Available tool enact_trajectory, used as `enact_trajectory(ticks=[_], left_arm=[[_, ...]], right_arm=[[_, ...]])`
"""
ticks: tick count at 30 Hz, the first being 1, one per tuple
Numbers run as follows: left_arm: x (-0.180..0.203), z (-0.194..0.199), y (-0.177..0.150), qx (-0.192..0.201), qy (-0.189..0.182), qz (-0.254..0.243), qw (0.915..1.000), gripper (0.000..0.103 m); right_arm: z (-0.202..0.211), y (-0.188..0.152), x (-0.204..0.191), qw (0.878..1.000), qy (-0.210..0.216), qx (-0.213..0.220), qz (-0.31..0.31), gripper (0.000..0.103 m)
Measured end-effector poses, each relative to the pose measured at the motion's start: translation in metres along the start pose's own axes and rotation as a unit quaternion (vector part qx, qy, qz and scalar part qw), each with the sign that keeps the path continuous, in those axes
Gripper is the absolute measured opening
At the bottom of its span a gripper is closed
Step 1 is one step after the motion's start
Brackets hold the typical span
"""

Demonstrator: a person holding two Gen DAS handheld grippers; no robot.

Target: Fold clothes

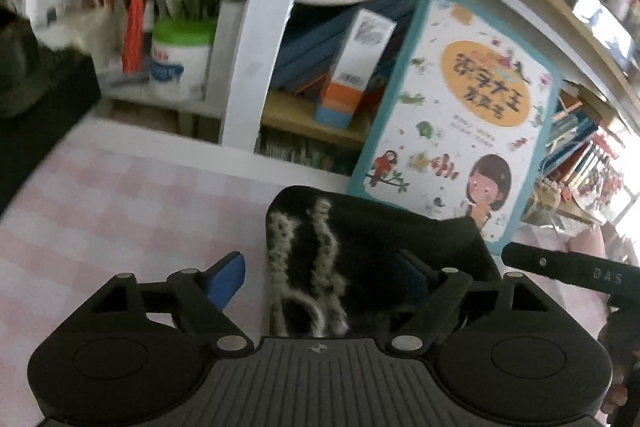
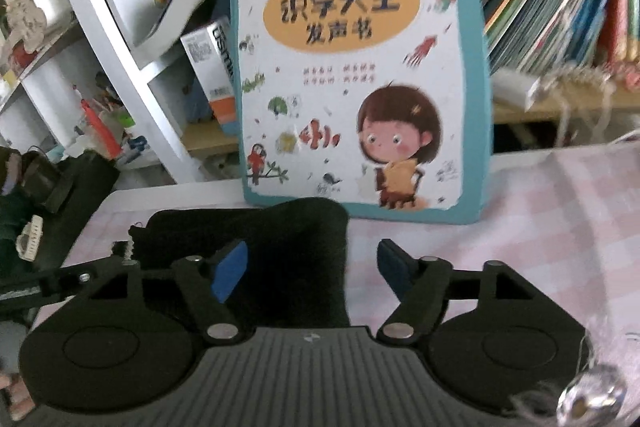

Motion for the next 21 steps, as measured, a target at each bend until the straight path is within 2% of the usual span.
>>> enact_trajectory(ticks=[4, 9, 13, 17, 21], left_arm=[[0.018, 0.022, -0.01, 0.028, 0.018, -0.029, 0.999, 0.091], [0.029, 0.039, -0.027, 0.037, 0.039, -0.052, 0.9972, 0.094], [0.031, 0.05, -0.042, 0.038, 0.06, -0.056, 0.9959, 0.095], [0.033, 0.063, -0.055, 0.045, 0.079, -0.058, 0.9942, 0.099], [0.034, 0.073, -0.068, 0.042, 0.087, -0.058, 0.9936, 0.1]], right_arm=[[0.017, -0.014, -0.006, 0.999, -0.011, 0.011, 0.028, 0.077], [0.035, -0.034, -0.016, 0.998, -0.018, 0.013, 0.063, 0.081], [0.049, -0.051, -0.021, 0.996, -0.028, 0.016, 0.082, 0.086], [0.062, -0.066, -0.023, 0.996, -0.036, 0.023, 0.084, 0.095], [0.073, -0.079, -0.025, 0.995, -0.039, 0.021, 0.084, 0.096]])
Point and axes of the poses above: each gripper's, at about its wrist camera, not at the fingertips, and z roughly against the way its jaws point, x to its right, y to its top, the point moved 6 cm from there along -z, roughly the way its jaws point, and after that the axes turned 3 degrees about x, right-handed, at the moved point
